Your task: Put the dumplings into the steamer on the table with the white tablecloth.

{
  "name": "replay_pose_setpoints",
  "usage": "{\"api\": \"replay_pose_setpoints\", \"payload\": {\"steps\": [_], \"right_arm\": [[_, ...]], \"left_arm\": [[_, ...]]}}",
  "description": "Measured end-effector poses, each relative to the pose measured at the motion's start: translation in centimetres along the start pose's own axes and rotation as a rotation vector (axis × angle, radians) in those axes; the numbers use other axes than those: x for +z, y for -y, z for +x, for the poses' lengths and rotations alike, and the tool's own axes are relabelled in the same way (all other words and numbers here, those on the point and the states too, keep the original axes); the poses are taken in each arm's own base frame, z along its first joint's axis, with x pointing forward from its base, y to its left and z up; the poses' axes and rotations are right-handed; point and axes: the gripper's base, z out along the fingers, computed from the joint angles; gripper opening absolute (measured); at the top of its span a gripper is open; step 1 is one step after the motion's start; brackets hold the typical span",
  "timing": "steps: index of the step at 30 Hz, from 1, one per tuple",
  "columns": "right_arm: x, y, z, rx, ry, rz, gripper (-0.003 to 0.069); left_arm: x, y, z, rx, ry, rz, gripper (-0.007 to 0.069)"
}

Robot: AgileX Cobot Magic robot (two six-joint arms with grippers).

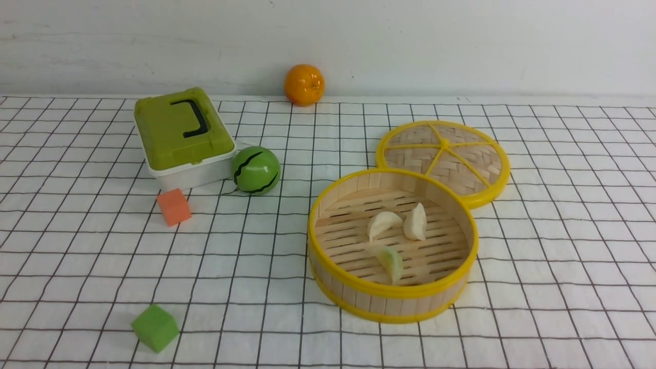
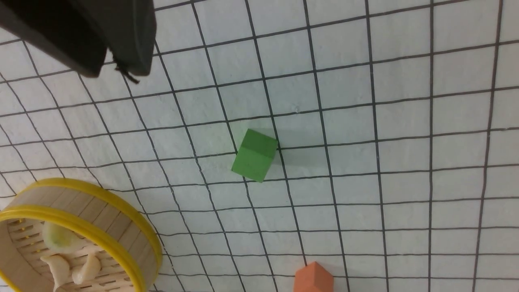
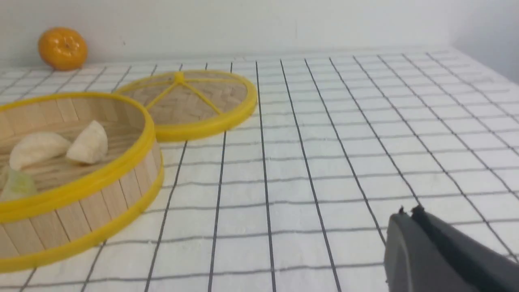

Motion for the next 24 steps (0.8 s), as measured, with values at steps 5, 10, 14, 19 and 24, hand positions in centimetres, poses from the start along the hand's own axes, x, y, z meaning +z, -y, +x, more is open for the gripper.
{"api": "replay_pose_setpoints", "payload": {"steps": [5,10,14,19,24], "right_arm": [[-0.05,0.17,0.96,0.000,-0.105,0.018,-0.0012],[-0.14,0.22,1.17,-0.001,-0.144,0.026,-0.0012],[-0.17,0.23,1.18,-0.001,-0.151,0.027,-0.0010],[-0.17,0.23,1.18,-0.001,-0.151,0.027,-0.0005],[-0.17,0.23,1.18,-0.001,-0.151,0.027,-0.0002]], "left_arm": [[0.00,0.00,0.00,0.000,0.000,0.000,0.0097],[0.00,0.00,0.00,0.000,0.000,0.000,0.0097],[0.00,0.00,0.00,0.000,0.000,0.000,0.0097],[0.00,0.00,0.00,0.000,0.000,0.000,0.0097],[0.00,0.00,0.00,0.000,0.000,0.000,0.0102]]}}
